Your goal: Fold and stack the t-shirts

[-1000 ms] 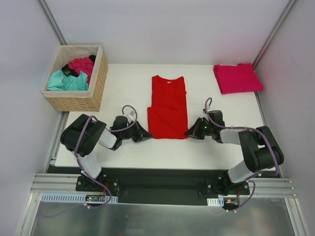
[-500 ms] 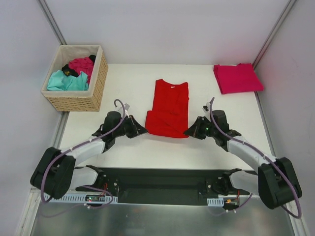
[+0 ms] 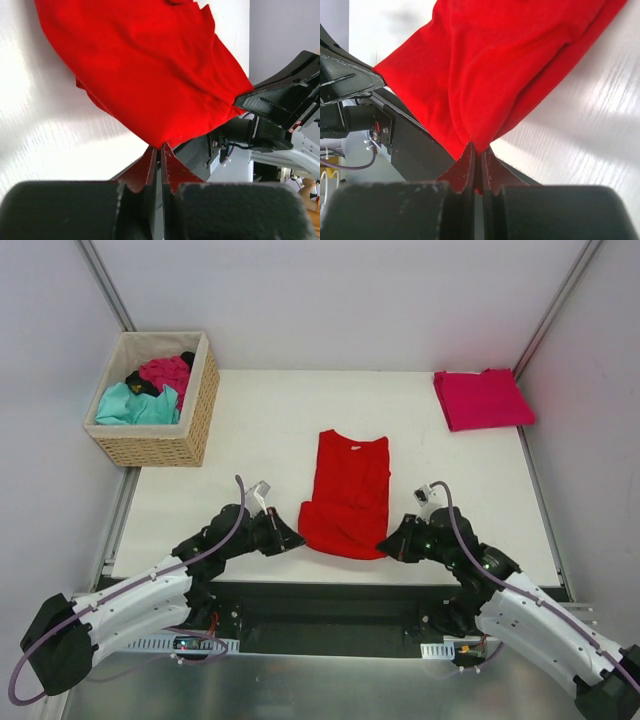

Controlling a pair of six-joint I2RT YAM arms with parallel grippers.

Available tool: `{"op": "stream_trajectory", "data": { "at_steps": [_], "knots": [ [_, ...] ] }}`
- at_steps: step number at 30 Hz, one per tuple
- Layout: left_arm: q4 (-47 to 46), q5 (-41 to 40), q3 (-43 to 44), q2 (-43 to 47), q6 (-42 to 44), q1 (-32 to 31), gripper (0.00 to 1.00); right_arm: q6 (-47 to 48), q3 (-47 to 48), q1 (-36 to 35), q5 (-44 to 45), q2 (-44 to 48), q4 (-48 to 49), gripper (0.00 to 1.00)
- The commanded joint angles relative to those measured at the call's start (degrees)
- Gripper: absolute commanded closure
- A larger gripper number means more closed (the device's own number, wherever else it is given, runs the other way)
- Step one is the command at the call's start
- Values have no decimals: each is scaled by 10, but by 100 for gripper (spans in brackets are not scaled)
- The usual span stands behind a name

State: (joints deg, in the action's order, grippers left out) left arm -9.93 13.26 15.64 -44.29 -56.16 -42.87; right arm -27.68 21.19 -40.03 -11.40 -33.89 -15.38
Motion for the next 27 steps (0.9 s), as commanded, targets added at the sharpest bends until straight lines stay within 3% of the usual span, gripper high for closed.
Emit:
{"op": "stream_trajectory", "data": {
  "at_steps": [1,7,19,27],
  "knots": [
    [39,-60,23,13,-16,-27,100,-16,28,-32,93,44,-89,99],
    [61,-90,88,-20,25,-28,100,46,107,-35,167,28,-117,99],
    [97,-123,232,-98,108,-16,100,114,203,-32,219,-81,-83,99],
    [74,-93,287,-178,127,15,100,152,236,33,208,-144,-52,99]
  ]
}}
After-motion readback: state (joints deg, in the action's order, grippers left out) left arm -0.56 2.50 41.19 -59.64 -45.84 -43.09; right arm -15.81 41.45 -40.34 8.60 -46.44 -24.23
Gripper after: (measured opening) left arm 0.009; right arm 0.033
